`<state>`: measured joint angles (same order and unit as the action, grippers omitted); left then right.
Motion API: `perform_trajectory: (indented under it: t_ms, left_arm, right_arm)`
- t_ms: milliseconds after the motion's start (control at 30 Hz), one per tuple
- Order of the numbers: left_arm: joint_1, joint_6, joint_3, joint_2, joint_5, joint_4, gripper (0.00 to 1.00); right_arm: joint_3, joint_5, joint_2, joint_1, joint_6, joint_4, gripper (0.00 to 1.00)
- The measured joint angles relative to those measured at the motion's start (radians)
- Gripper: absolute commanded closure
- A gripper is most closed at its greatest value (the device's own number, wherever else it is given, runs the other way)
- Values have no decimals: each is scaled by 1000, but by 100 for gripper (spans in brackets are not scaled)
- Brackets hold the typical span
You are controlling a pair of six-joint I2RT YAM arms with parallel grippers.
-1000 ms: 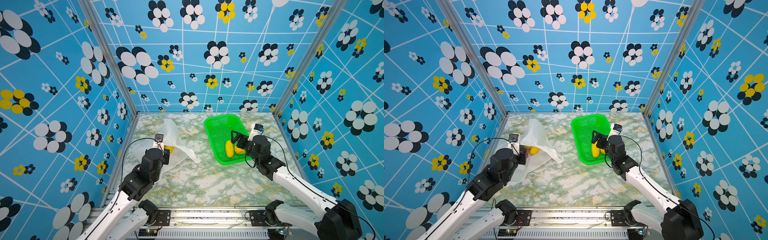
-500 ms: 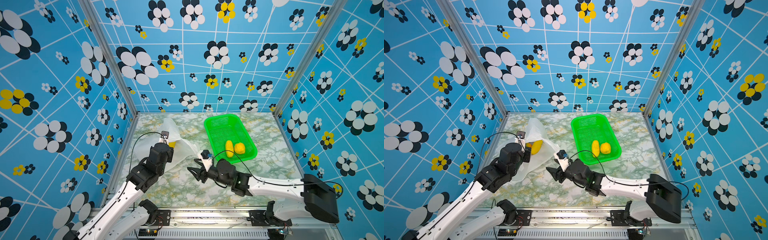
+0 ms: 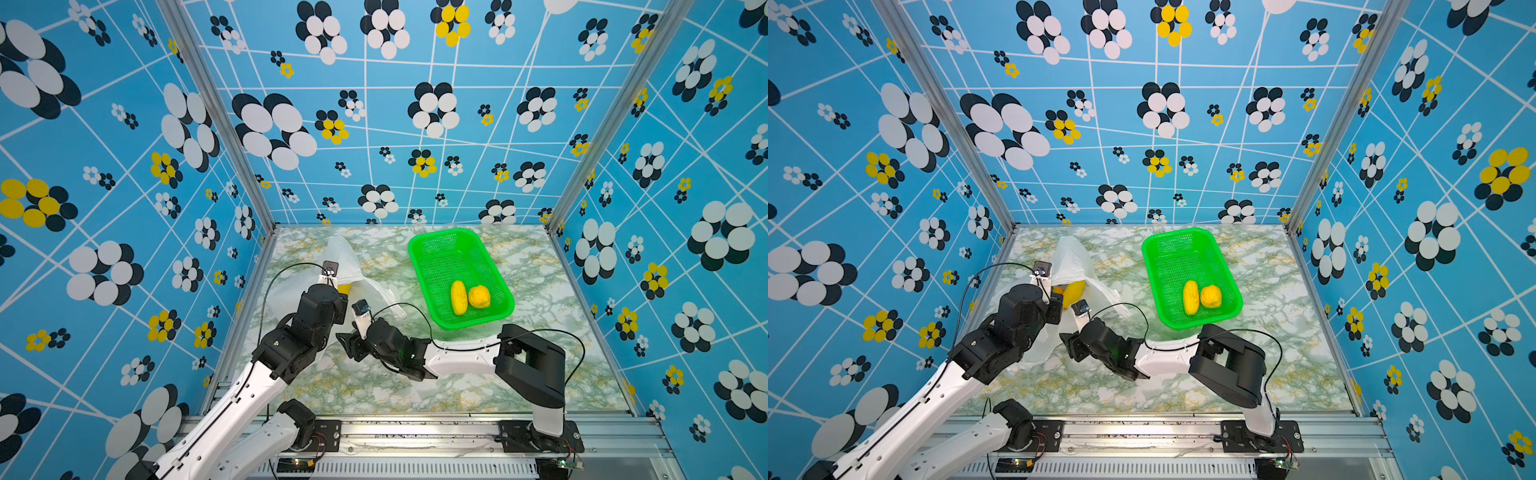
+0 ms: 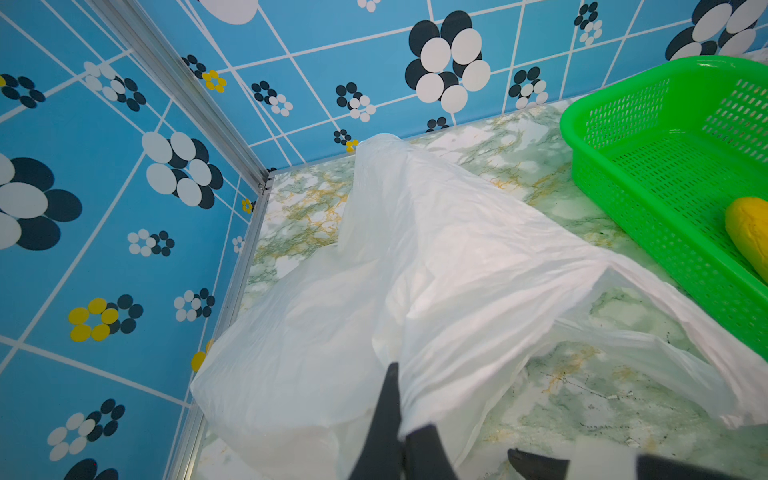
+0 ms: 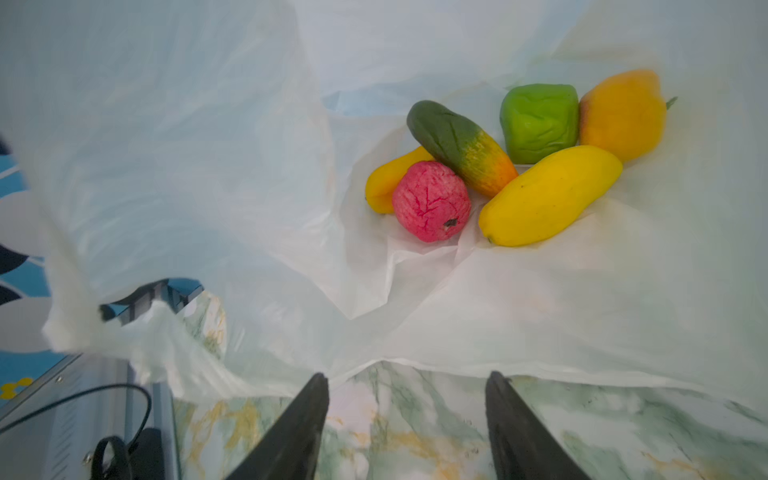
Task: Untie the knot of the plastic bag and take out the fruit
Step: 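Move the right gripper back toward the bag opening, then grasp the yellow fruit inside the bag with the right gripper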
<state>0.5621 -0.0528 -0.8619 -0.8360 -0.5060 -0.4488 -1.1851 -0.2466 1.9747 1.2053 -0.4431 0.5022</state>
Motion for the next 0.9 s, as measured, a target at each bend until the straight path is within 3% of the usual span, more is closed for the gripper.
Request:
perform_trajectory:
  t_ms: [367, 500, 733, 900]
  left_arm:
    - [0, -7, 0, 42, 16, 0, 100]
    - [0, -7, 0, 65, 21, 0, 100]
    - [0, -7, 3, 70, 29, 1, 100]
    - [0, -7, 3, 70, 39, 1, 100]
  right_arm:
    - [-222, -40, 155, -56, -215, -111, 40]
    - [-322, -46, 224, -77, -291, -182, 25]
    - [-603, -78, 362, -116, -413, -401, 22]
    - [-769, -102, 452, -138, -471, -529, 14]
